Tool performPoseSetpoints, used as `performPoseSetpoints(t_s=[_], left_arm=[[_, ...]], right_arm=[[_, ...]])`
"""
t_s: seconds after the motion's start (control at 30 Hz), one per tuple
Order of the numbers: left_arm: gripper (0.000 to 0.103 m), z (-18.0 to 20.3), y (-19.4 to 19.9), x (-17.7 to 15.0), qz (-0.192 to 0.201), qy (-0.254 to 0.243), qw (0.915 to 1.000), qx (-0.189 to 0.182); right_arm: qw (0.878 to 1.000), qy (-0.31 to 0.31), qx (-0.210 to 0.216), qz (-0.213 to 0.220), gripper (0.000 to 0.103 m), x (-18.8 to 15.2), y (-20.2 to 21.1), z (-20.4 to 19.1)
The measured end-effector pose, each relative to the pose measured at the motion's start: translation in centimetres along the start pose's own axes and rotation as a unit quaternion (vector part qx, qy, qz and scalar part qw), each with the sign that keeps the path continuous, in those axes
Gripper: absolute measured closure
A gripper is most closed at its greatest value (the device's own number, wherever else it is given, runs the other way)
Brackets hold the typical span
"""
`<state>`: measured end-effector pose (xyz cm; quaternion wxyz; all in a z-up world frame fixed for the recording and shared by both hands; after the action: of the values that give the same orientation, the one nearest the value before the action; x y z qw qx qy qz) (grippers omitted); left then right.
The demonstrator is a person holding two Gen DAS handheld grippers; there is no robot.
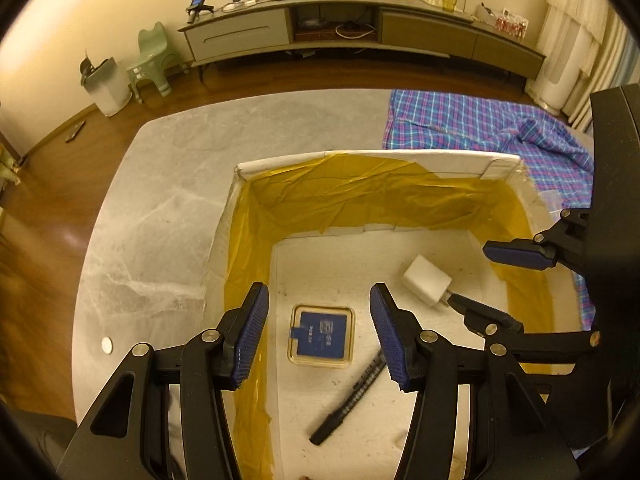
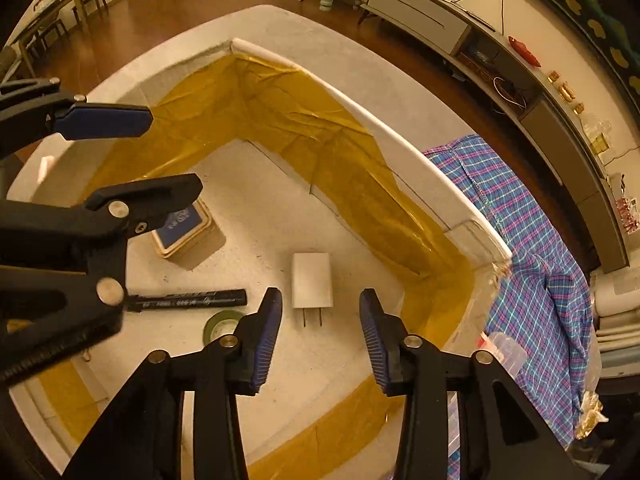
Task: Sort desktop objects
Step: 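Move both tools back over the cloth toward the purple figure and clear case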
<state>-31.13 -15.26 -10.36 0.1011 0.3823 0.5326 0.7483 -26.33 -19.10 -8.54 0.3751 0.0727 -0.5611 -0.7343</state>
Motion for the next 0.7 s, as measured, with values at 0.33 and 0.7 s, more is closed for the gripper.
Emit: performPoseSetpoints(t_s=[0.33, 0.7], left_arm=[[0.047, 2.2, 5.7, -2.5, 0.050, -0.005, 0.9983, -0.030], [0.040, 5.5, 10.2, -6.8, 0.086, 0.010, 0.9942, -0.064]], right_arm=[[0.999, -0.023, 0.032, 0.037, 0.052, -2.2, 4.6, 0.0], [0.995, -0.034, 0.060, 0.068, 0.047, -6.6, 8.8, -0.8]])
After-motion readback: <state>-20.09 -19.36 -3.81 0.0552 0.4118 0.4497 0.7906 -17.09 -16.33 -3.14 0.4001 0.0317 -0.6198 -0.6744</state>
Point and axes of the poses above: each gripper's, at about its wrist camera, not at the fingertips, and y roughly against the way its jaws point, z to its right, x to its top, the point moved 9 cm from there along -y, roughly the way its jaws point, and after that the axes turned 13 degrees about -x, right-handed, at the moved point
